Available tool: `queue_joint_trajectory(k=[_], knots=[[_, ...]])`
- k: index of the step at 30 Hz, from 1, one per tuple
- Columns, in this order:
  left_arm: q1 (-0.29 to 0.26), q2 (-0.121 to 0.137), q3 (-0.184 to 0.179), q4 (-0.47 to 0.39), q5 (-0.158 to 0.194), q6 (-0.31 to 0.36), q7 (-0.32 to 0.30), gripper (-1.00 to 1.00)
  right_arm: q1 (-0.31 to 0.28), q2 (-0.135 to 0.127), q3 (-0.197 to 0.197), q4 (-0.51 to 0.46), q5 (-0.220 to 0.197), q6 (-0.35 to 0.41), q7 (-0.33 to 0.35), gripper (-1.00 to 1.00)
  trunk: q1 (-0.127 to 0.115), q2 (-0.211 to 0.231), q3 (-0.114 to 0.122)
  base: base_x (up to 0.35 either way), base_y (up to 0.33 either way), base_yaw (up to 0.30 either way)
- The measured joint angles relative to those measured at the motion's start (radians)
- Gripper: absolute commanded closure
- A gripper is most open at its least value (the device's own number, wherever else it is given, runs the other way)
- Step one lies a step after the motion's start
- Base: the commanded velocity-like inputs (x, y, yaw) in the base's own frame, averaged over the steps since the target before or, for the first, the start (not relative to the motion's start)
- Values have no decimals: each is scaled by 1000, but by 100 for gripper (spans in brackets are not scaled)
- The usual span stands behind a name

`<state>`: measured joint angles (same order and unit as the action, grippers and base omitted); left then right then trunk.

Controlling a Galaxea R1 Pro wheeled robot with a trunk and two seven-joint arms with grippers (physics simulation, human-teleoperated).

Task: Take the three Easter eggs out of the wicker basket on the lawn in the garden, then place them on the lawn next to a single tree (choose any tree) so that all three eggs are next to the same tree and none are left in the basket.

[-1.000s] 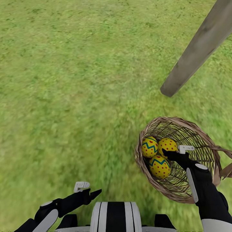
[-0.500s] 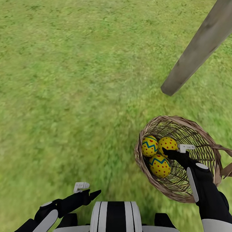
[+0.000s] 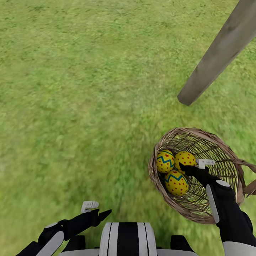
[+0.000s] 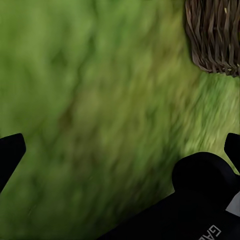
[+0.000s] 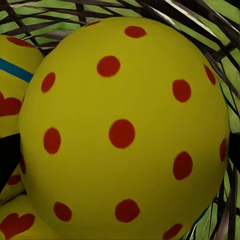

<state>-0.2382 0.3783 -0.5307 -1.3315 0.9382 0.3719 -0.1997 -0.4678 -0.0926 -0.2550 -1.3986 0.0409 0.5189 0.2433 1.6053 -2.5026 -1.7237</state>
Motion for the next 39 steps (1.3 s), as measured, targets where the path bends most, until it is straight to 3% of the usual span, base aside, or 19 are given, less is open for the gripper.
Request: queue_joint_trajectory(k=[21, 33, 39], knots=[[0, 1, 0, 0, -1, 0, -2, -100, 0, 1, -1, 19, 0, -2, 2, 100, 0, 0, 13, 0, 0, 0], [-1, 0, -1, 0, 0, 0, -4, -100, 0, 1, 0, 19, -6, -1, 5, 100, -6, 3, 59, 0, 0, 0], [-1, 0, -1, 0, 0, 0, -3, -100, 0, 2, -1, 16, -6, -1, 7, 100, -25, 39, 84, 0, 0, 0]])
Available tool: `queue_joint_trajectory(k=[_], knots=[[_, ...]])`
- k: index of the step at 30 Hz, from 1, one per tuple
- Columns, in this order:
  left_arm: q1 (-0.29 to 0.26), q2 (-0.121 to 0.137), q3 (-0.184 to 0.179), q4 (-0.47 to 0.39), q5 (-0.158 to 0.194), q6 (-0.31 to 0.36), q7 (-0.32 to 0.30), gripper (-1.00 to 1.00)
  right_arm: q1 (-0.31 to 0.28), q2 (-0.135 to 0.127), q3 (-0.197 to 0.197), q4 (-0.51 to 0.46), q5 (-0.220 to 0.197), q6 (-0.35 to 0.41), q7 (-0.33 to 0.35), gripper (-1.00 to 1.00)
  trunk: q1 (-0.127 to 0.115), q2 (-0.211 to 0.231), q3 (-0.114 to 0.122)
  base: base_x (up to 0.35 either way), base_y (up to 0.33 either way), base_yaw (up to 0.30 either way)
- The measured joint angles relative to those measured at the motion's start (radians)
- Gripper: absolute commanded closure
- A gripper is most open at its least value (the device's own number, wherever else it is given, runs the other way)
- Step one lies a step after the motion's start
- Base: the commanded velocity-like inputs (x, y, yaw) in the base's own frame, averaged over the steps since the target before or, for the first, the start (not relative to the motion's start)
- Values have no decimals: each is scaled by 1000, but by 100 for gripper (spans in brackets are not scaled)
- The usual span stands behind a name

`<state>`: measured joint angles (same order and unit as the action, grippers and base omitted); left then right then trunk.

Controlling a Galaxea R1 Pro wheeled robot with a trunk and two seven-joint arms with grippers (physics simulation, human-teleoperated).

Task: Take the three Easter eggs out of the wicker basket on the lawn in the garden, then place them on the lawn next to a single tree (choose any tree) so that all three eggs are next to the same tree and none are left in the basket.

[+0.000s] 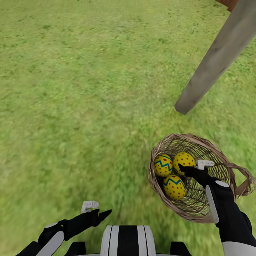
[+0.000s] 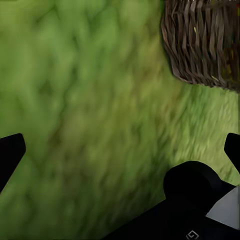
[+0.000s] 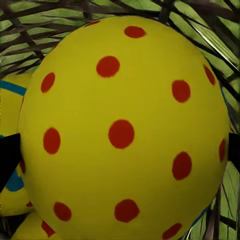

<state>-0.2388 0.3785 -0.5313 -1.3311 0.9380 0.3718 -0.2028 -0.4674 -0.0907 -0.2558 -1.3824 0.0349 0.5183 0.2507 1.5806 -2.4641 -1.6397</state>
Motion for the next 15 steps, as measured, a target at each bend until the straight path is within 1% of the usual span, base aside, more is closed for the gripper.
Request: queue_joint_trajectory(k=[6, 15], knots=[[0, 0, 0, 0, 0, 0, 0, -100, 0, 0, 0, 0, 0, 0, -1, 100, 0, 0, 10, 0, 0, 0], [0, 0, 0, 0, 0, 0, -1, -100, 0, 0, 0, -1, 1, -1, 4, 100, -34, 63, 47, 0, 0, 0]])
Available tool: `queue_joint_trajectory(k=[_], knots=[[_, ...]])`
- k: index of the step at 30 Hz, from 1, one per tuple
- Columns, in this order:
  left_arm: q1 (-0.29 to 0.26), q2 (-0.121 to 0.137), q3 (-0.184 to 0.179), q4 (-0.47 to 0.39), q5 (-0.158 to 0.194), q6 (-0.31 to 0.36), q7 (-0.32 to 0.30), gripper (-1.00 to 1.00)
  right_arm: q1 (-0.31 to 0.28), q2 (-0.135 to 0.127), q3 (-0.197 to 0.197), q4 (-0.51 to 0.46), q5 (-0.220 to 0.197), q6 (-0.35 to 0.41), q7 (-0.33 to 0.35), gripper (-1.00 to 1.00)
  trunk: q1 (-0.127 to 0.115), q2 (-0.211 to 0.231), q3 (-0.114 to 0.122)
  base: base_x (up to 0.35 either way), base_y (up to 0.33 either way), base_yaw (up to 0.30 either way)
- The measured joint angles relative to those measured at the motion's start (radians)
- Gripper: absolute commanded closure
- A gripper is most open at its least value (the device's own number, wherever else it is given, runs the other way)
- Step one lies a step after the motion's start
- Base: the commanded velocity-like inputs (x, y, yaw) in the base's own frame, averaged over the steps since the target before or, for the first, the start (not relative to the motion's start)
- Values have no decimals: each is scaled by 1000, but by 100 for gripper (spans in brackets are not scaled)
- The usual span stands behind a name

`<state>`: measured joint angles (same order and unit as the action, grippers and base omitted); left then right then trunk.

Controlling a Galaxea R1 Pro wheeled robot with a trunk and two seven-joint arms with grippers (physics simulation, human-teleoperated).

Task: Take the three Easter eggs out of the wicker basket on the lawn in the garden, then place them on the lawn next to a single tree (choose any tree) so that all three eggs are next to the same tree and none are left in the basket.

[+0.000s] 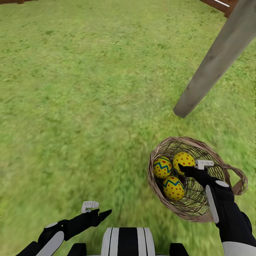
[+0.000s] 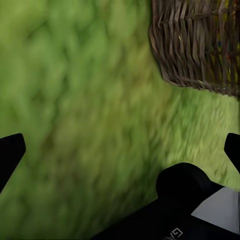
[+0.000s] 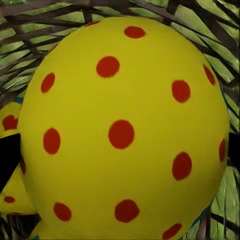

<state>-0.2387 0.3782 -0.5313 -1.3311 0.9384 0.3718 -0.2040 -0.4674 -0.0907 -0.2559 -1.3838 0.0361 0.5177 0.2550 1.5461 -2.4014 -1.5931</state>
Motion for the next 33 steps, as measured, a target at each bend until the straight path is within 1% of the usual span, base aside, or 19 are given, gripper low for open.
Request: queue_joint_trajectory(k=[6, 10, 16, 20, 27, 33], knots=[[0, 0, 0, 0, 0, 0, 1, -100, 0, 0, 1, 0, 0, 0, 0, 100, -23, 42, 25, 0, 0, 0], [0, 1, 1, 0, 0, 0, 2, -100, 0, 0, 1, 1, 0, 0, 0, 100, -23, 42, 27, 0, 0, 0], [0, 1, 2, 0, 0, 0, 1, -100, 0, 1, 2, 2, -1, 0, 0, 100, -23, 42, 36, 0, 0, 0], [0, 2, 2, 0, -1, 0, 3, -100, 0, 2, 2, 1, -1, 0, 0, 100, -22, 42, 38, -237, 0, 0], [0, 2, 2, -1, -1, 0, 0, -100, 0, 2, 2, 1, -1, 0, 0, 100, -23, 42, 38, -19, 0, 0], [0, 2, 2, -2, 0, 0, -1, -100, 0, 0, 3, 1, -1, 2, 3, 100, -46, 84, 57, 0, 0, 0]])
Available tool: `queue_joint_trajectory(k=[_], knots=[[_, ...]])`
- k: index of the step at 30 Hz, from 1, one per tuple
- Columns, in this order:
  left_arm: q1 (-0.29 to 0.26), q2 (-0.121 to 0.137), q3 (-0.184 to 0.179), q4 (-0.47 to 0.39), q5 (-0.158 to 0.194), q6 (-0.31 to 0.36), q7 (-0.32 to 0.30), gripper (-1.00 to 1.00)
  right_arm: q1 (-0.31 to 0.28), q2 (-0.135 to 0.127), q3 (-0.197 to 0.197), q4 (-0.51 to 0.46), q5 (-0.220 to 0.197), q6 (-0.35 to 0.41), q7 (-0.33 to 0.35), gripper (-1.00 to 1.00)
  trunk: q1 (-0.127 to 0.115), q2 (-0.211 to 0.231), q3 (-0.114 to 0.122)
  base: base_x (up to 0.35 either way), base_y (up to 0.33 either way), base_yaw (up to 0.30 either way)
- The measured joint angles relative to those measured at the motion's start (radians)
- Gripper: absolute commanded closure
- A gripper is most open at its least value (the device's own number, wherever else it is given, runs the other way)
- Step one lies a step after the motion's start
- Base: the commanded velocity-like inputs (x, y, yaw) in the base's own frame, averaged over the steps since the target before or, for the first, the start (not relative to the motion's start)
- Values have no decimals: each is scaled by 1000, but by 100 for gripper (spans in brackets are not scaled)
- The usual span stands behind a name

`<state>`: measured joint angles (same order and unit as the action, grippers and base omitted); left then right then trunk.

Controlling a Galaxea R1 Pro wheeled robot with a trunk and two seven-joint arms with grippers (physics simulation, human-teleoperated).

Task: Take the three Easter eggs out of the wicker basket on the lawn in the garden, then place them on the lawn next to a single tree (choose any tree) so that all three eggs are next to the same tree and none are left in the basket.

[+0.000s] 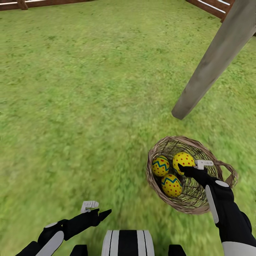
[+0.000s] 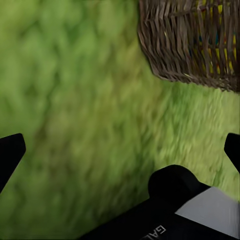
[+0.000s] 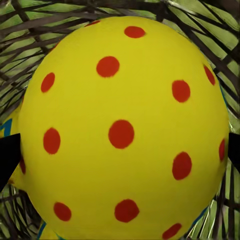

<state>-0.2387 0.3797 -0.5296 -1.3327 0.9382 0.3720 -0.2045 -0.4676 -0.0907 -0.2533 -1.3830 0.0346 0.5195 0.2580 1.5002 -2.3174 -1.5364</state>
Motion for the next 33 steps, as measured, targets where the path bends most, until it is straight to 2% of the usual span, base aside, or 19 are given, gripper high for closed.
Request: queue_joint_trajectory(k=[5, 10, 20, 33], knots=[[0, -1, 1, 0, 0, 0, 1, -100, 0, 1, 1, 0, 0, 0, 0, 100, -19, 35, 17, 0, 0, 0], [0, 0, 8, 0, 1, 4, 5, -100, 0, 3, 36, 1, 0, 0, -1, 100, -38, 70, 38, -14, 0, 0], [0, 0, 23, -1, 1, 7, 2, -100, 0, 3, 38, 1, 0, 0, -1, 100, -76, 140, 74, -228, 0, 0], [0, 0, 23, -2, 2, 6, 3, -100, 0, 5, 69, 1, 0, -1, -3, 100, -127, 231, 121, -63, 12, 2]])
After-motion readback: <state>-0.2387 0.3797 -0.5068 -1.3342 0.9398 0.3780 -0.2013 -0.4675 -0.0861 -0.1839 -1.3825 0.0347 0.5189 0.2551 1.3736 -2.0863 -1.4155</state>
